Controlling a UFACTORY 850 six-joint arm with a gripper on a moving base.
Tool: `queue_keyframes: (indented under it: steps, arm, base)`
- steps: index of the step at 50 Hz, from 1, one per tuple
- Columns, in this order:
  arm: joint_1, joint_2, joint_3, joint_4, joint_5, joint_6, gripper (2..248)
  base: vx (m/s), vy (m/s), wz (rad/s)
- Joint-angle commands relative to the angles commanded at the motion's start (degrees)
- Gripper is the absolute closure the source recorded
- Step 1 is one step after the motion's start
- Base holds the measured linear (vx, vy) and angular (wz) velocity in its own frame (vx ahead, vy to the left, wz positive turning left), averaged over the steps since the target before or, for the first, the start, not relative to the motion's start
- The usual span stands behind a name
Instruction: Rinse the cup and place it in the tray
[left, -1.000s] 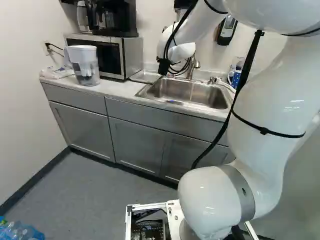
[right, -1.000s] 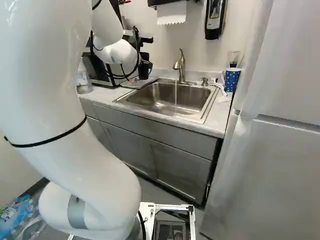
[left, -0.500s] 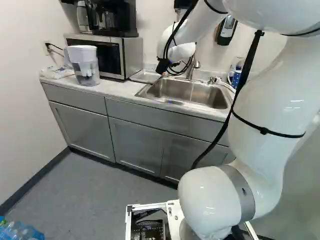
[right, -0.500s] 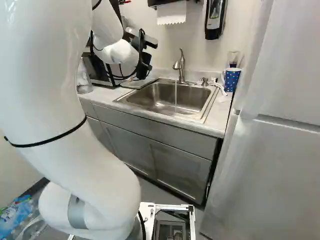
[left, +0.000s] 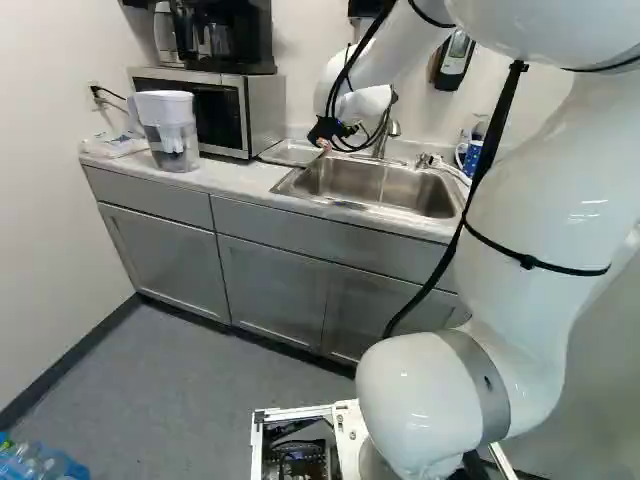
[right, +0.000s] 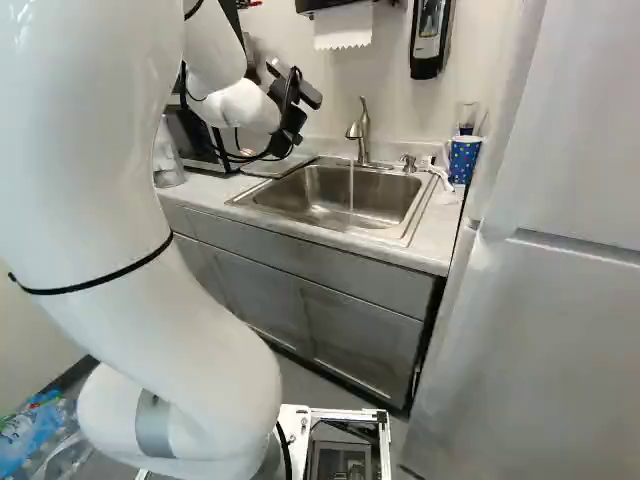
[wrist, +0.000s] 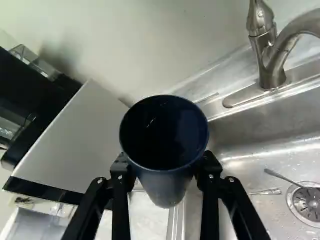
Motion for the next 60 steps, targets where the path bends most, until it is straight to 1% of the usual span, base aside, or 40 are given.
queue_keyframes:
  steps: [60]
  arm:
    - [0.0,0.0,0.0,0.0,0.0,36.2,124]
  base:
    - [0.0,0.0,0.0]
